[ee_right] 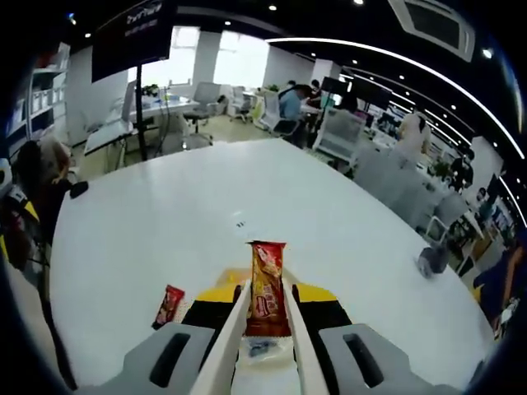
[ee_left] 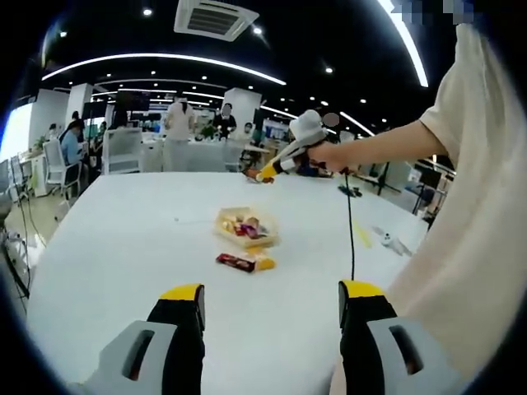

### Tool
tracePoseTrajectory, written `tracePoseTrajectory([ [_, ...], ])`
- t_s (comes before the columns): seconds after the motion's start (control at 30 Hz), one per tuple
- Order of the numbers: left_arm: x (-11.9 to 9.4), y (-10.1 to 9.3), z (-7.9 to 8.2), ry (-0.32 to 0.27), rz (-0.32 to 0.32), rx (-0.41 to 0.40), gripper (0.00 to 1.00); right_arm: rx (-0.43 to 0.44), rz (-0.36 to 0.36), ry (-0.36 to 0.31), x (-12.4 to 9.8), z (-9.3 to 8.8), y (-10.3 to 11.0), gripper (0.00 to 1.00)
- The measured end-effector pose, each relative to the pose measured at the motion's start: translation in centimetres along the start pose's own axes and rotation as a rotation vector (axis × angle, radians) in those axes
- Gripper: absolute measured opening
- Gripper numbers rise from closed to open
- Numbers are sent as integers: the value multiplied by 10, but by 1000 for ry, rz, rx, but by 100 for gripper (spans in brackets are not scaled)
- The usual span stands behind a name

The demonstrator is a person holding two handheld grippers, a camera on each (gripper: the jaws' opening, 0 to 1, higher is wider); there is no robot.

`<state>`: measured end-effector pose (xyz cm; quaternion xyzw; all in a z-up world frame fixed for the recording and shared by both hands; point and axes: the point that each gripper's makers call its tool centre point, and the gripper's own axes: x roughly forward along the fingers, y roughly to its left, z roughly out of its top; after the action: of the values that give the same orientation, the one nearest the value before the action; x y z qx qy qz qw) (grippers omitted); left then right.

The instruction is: Place the target food into the container with the food tongs after gripping and lifting it, then release it inside without dropping or visibly crushing the food.

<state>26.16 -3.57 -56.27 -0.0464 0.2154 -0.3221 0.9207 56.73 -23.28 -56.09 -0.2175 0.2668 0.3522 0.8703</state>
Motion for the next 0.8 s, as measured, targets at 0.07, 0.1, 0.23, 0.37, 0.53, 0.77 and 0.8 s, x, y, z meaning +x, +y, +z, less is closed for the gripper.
tracePoseTrajectory([
  [0.07, 2, 1, 1, 0, 1, 0, 66, 2, -1, -2, 1, 1, -3, 24],
  [0.1, 3, 2, 1, 1, 1, -2, 66, 3, 0, -3, 1, 1, -4, 24],
  [0.23, 7, 3, 2, 2, 1, -3, 65, 2, 1, -3, 5, 2, -10, 24],
  [0.37, 11, 5, 2, 6, 3, -9, 65, 1, 3, -4, 9, 2, -14, 24],
  [0.53, 14, 5, 2, 8, 3, -13, 65, 2, 3, -10, 10, 3, -17, 24],
  [0.77, 19, 5, 3, 10, 2, -16, 65, 8, 2, -26, 10, 7, -19, 24],
  [0.8, 19, 5, 3, 11, 1, -15, 65, 8, 4, -26, 10, 7, -19, 24],
])
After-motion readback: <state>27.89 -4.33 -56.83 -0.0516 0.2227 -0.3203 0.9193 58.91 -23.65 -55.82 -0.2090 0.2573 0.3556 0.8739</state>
